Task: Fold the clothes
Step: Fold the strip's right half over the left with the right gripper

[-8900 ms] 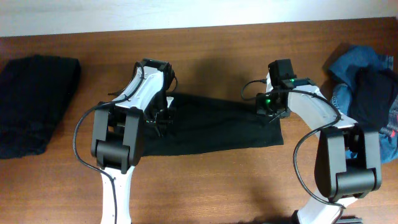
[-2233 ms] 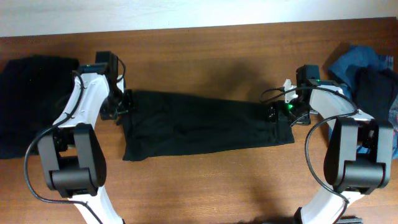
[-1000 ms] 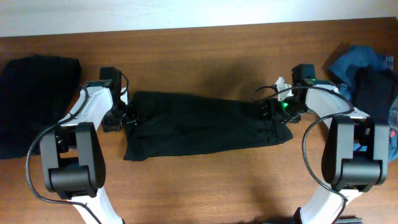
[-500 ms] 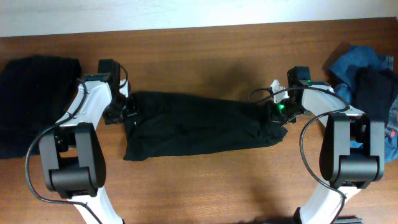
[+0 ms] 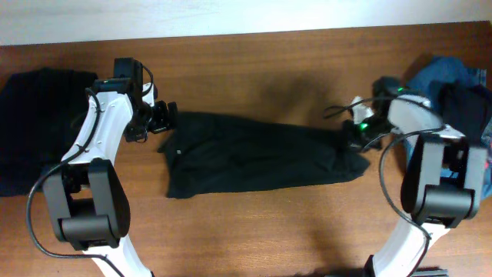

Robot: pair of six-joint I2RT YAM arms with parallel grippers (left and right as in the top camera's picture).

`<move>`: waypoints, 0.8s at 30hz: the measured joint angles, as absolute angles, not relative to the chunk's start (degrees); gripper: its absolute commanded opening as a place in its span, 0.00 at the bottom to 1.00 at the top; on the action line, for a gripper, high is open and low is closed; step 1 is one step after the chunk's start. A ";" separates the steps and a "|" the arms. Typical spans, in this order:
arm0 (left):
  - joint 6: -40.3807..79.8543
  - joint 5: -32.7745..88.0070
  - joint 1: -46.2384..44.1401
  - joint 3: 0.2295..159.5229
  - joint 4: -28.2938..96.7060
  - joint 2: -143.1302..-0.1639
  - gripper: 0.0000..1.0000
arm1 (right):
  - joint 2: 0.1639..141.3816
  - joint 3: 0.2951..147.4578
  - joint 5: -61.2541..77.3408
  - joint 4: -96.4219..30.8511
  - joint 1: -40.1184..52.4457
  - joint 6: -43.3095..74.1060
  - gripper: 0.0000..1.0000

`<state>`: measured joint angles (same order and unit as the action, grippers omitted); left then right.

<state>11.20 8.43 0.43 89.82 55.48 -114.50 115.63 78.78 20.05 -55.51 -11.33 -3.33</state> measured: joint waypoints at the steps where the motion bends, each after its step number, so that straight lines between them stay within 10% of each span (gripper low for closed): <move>1: 11.20 8.40 0.43 89.82 55.48 -114.50 0.99 | 115.68 80.18 19.73 -56.60 -11.99 -3.44 0.04; 24: 11.20 7.07 11.60 89.82 57.45 -114.48 0.99 | 115.68 103.00 16.34 -70.85 -6.52 -5.87 0.04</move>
<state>11.20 7.07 11.60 89.82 57.45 -114.48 115.68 103.00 16.34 -70.85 -6.52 -5.87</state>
